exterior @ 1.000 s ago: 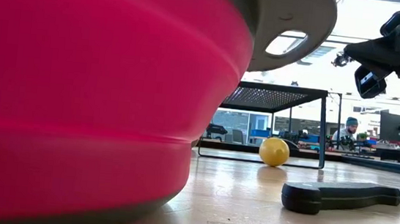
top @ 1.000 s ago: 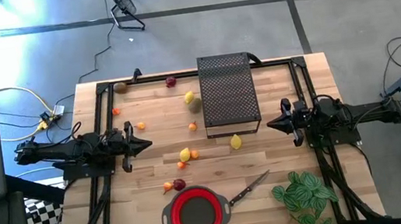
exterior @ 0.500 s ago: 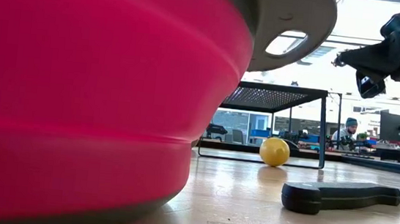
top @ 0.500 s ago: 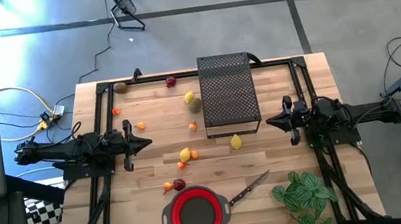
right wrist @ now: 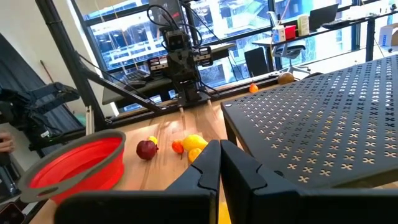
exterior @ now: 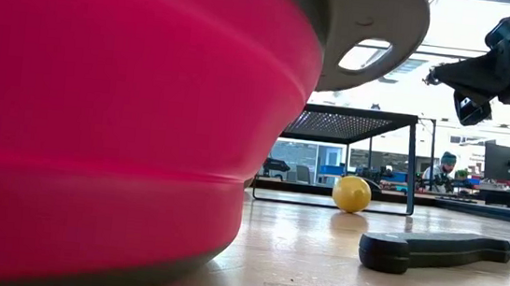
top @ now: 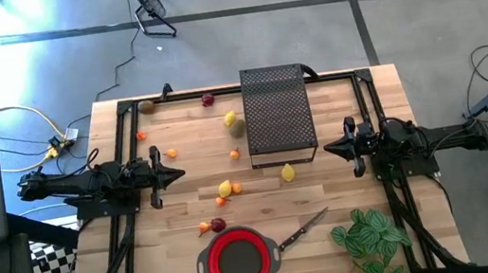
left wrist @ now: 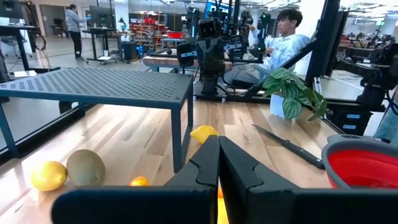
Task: Pick & Place Fruit
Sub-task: Put the black knife on the shelf
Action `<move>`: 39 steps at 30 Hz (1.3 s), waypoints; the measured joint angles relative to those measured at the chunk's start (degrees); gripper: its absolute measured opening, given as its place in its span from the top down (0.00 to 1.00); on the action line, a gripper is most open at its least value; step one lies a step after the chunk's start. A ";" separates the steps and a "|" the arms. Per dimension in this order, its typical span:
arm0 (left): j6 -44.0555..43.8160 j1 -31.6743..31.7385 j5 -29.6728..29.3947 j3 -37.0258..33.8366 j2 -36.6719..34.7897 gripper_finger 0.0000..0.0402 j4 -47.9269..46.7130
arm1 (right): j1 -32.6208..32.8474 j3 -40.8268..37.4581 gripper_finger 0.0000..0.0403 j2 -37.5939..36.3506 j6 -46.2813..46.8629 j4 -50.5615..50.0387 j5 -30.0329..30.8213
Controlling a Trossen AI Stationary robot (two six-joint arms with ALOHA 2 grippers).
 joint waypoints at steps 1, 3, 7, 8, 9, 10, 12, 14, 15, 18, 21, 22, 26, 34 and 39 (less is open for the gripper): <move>0.00 0.00 0.02 0.00 0.00 1.00 -0.01 | 0.00 0.00 0.99 0.00 -0.02 -0.02 0.00; 0.00 0.00 0.02 0.01 0.00 1.00 0.01 | 0.00 0.00 0.99 0.00 0.00 -0.02 0.00; 0.00 0.02 0.02 0.02 0.00 1.00 0.04 | 0.00 0.00 0.99 0.00 0.00 -0.03 0.00; -0.02 0.00 0.02 0.00 0.00 1.00 0.06 | 0.00 0.00 0.99 0.00 0.00 -0.02 0.02; -0.02 0.00 0.02 0.02 0.00 1.00 0.06 | 0.00 0.00 0.99 0.00 0.00 -0.04 0.02; -0.02 0.00 0.02 0.02 0.00 1.00 0.06 | 0.00 0.00 0.99 0.00 0.00 -0.04 0.02; -0.01 0.01 0.02 0.02 -0.01 1.00 0.06 | 0.00 0.00 0.99 0.00 0.00 -0.03 0.02; -0.02 0.00 0.04 0.00 0.00 1.00 0.05 | 0.00 0.00 0.99 0.00 0.66 0.09 0.05; -0.02 0.01 0.04 0.01 0.00 1.00 0.04 | 0.00 0.00 0.99 0.00 1.67 0.27 0.16; -0.02 0.00 0.04 0.02 0.00 1.00 0.04 | 0.00 0.04 0.99 0.00 4.84 0.57 1.30; -0.02 0.01 0.04 0.01 0.00 1.00 0.03 | 0.00 0.04 0.99 0.00 5.90 0.66 1.52; -0.02 0.01 0.04 0.00 0.00 1.00 0.03 | 0.00 0.04 0.99 0.00 6.09 0.93 1.52; -0.02 0.01 0.04 0.01 0.00 1.00 0.03 | 0.00 0.04 0.99 0.00 6.21 4.35 1.55; -0.02 0.02 0.04 0.01 0.00 1.00 0.03 | 0.00 0.04 0.99 0.03 6.04 11.14 1.59; -0.02 0.00 0.04 0.02 0.00 1.00 0.03 | 0.02 0.06 0.99 2.59 5.96 17.15 2.83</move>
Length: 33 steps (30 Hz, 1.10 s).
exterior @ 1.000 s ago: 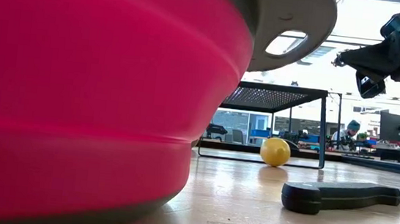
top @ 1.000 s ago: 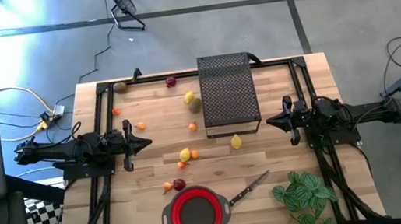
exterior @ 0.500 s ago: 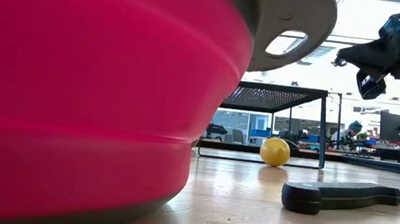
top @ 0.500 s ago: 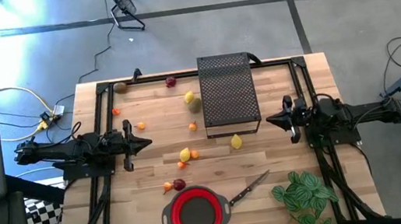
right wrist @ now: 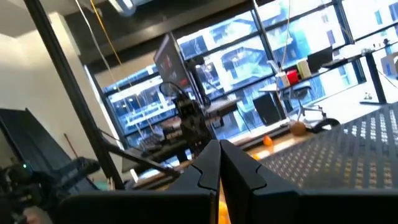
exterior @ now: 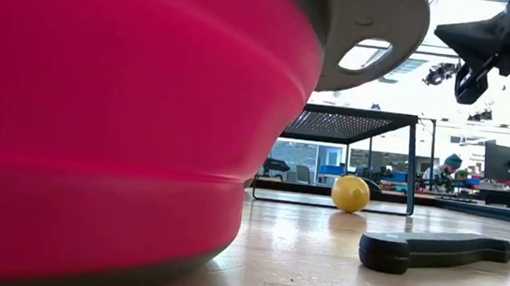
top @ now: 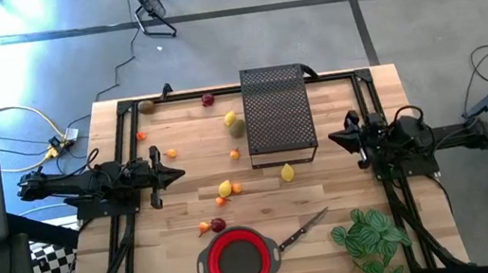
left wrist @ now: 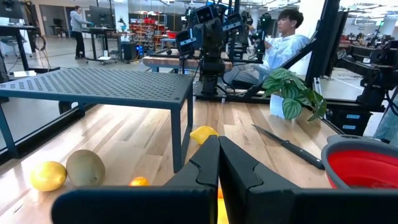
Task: Pick & Place Fruit
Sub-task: Put the black knife on the shelf
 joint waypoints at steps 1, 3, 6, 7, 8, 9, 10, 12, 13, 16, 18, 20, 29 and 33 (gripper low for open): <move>0.00 0.02 0.00 -0.02 0.00 1.00 0.00 | 0.00 -0.01 0.99 0.82 -0.29 1.29 -0.01; 0.00 0.01 0.00 0.00 0.00 1.00 -0.01 | 0.00 0.45 0.99 2.74 -0.56 2.97 -0.03; -0.02 0.02 0.00 -0.02 0.00 1.00 0.00 | 0.00 2.76 0.99 6.20 -0.60 2.92 -0.25; -0.02 0.01 0.00 -0.01 0.00 1.00 0.00 | 0.00 3.84 0.99 7.57 -0.85 2.95 -0.49; -0.02 0.02 0.00 0.00 0.00 1.00 -0.02 | -0.02 5.03 0.99 9.01 -1.53 2.99 -1.08; 0.00 0.00 0.00 0.00 0.00 1.00 0.00 | -0.01 6.34 0.99 10.57 -2.30 2.99 -1.76; -0.02 0.00 0.00 0.00 0.00 1.00 -0.02 | 0.00 7.79 0.99 12.20 -3.19 2.96 -2.29; -0.01 0.00 0.00 -0.02 0.00 1.00 0.00 | 0.00 10.77 0.99 15.61 -5.22 3.00 -3.48; 0.00 0.01 0.00 0.00 0.00 1.00 0.00 | 0.00 12.34 0.99 17.33 -6.32 2.87 -4.16; -0.02 0.00 0.00 -0.02 0.00 1.00 -0.02 | 0.00 16.98 0.99 22.55 -8.40 1.93 -5.33; -0.02 0.00 0.00 0.00 0.00 1.00 -0.01 | 0.00 20.61 0.99 25.89 -8.84 -0.01 -6.69; 0.00 0.02 0.00 -0.02 0.00 1.00 -0.02 | 0.00 24.80 0.99 29.83 -8.85 -3.37 -7.80; -0.02 0.00 0.00 0.00 0.00 1.00 -0.02 | 0.02 41.99 0.99 46.04 -11.93 -16.88 -13.48; -0.02 0.00 0.00 -0.01 0.00 1.00 -0.02 | 0.02 47.06 0.99 50.78 -13.69 -20.61 -14.89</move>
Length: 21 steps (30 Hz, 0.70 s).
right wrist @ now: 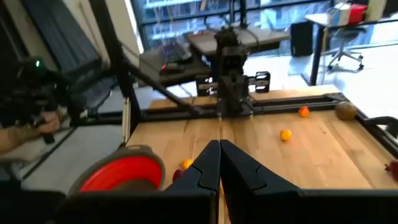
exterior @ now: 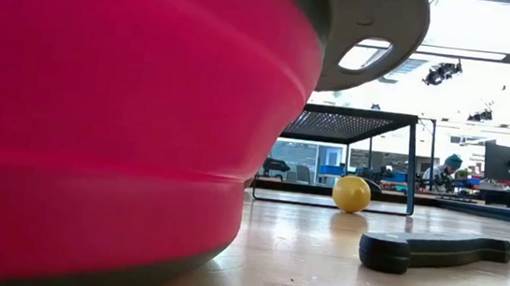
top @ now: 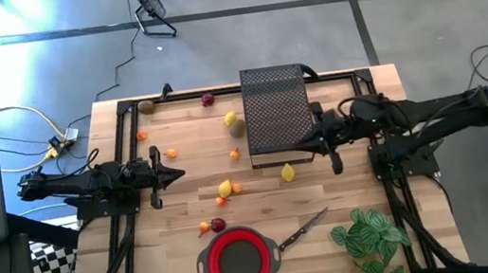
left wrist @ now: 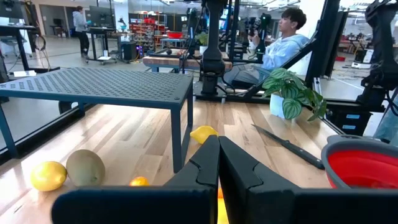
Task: Pick & Place Fruit
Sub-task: Put the black knife on the shelf
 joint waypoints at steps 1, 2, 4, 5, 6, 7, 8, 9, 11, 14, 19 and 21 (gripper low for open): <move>0.00 0.00 0.00 -0.01 0.00 1.00 0.00 | 0.00 1.16 0.99 0.95 -0.07 -0.85 -0.02; 0.00 0.01 0.00 -0.01 0.00 1.00 0.00 | 0.00 1.92 0.99 1.78 -0.04 -1.27 -0.04; 0.00 0.00 0.00 0.01 0.00 1.00 0.00 | 0.05 3.07 0.99 3.22 0.25 -1.71 -0.11; 0.02 0.01 -0.01 -0.01 0.00 1.00 0.00 | 0.31 3.67 0.99 3.88 0.25 -1.90 -0.08; 0.06 0.00 -0.02 -0.01 0.00 1.00 0.00 | 0.64 4.42 0.99 4.48 0.24 -2.72 0.06; 0.10 0.00 -0.05 -0.01 0.00 1.00 0.00 | 1.06 5.30 0.99 5.10 0.23 -4.04 0.07; 0.23 0.01 -0.08 0.00 0.00 1.00 0.01 | 1.46 6.27 0.99 5.70 0.23 -5.41 0.07; 0.24 0.02 -0.09 -0.01 0.00 1.00 0.02 | 1.87 7.30 0.99 6.31 0.23 -6.72 0.24; 0.26 0.00 -0.11 -0.01 0.00 1.00 0.02 | 2.99 9.59 0.99 7.68 0.17 -9.56 2.31; 0.04 0.02 -0.11 -0.01 0.00 1.00 0.02 | 4.90 13.72 0.99 9.94 -0.27 -14.53 6.81; 0.04 0.01 -0.13 -0.01 0.00 1.00 0.02 | 8.06 18.03 0.99 14.74 -0.31 -17.49 8.47; 0.04 0.02 -0.15 0.01 0.00 1.00 0.02 | 9.33 18.24 0.99 16.48 -0.59 -17.51 7.26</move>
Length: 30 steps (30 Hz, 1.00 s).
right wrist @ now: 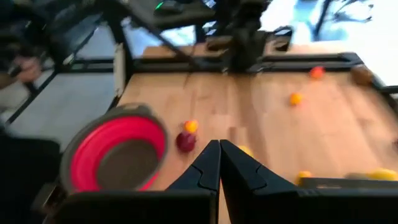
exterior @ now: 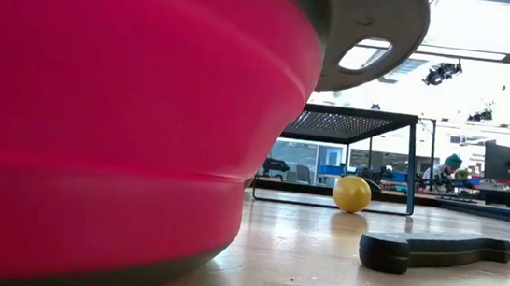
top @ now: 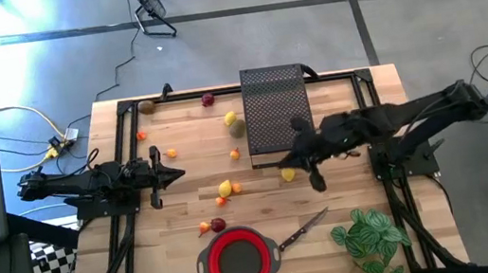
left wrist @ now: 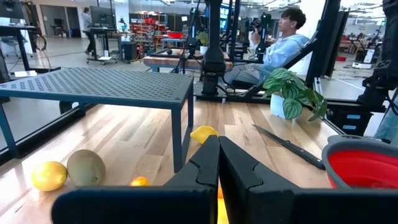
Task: Pick & Place Fruit
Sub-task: Put the black knife on the shelf
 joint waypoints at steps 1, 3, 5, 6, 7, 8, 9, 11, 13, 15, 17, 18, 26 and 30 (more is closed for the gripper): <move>0.00 -0.02 0.00 -0.02 0.00 1.00 0.00 | 0.55 0.00 0.99 0.71 -0.54 -0.12 -0.61; 0.00 -0.02 -0.02 -0.02 0.00 1.00 0.00 | 1.68 0.00 0.99 2.05 -0.90 -0.74 -2.07; -0.01 -0.02 -0.04 0.00 0.00 1.00 0.00 | 2.82 0.00 0.99 3.18 -0.88 -1.28 -4.38; 0.00 -0.02 -0.07 -0.02 0.00 1.00 0.00 | 3.31 0.00 0.99 3.82 -0.88 -1.19 -5.92; 0.00 -0.02 -0.13 0.00 0.00 1.00 0.00 | 3.66 0.00 0.99 4.34 -0.80 -1.17 -7.05; -0.02 0.00 -0.13 -0.02 0.00 1.00 0.00 | 4.10 0.00 0.99 4.89 -0.22 -1.19 -7.52; -0.02 -0.02 -0.13 -0.02 0.00 1.00 0.00 | 4.50 0.00 0.99 5.46 1.12 -1.26 -7.60; -0.02 -0.02 -0.13 -0.02 0.00 1.00 0.00 | 5.07 0.00 0.99 6.29 3.58 -1.55 -7.39; -0.02 -0.01 -0.13 -0.02 0.00 1.00 0.00 | 5.21 0.00 0.99 7.17 4.97 -1.89 -7.39; -0.02 -0.02 -0.13 -0.02 0.00 1.00 0.00 | 5.38 0.00 0.99 7.93 5.38 -2.54 -7.14; -0.02 0.00 -0.13 -0.02 0.00 1.00 0.00 | 6.08 0.00 0.99 8.78 5.48 -3.58 -6.29; -0.02 -0.02 -0.13 -0.02 0.00 1.00 0.00 | 6.50 0.00 0.99 9.13 5.51 -3.73 -5.18; -0.02 0.00 -0.11 -0.02 0.00 1.00 0.00 | 9.80 -0.02 0.88 10.63 9.80 -8.04 -0.50; -0.02 -0.01 -0.11 -0.02 0.00 1.00 0.00 | 11.86 -0.02 0.71 10.61 9.61 -8.59 4.66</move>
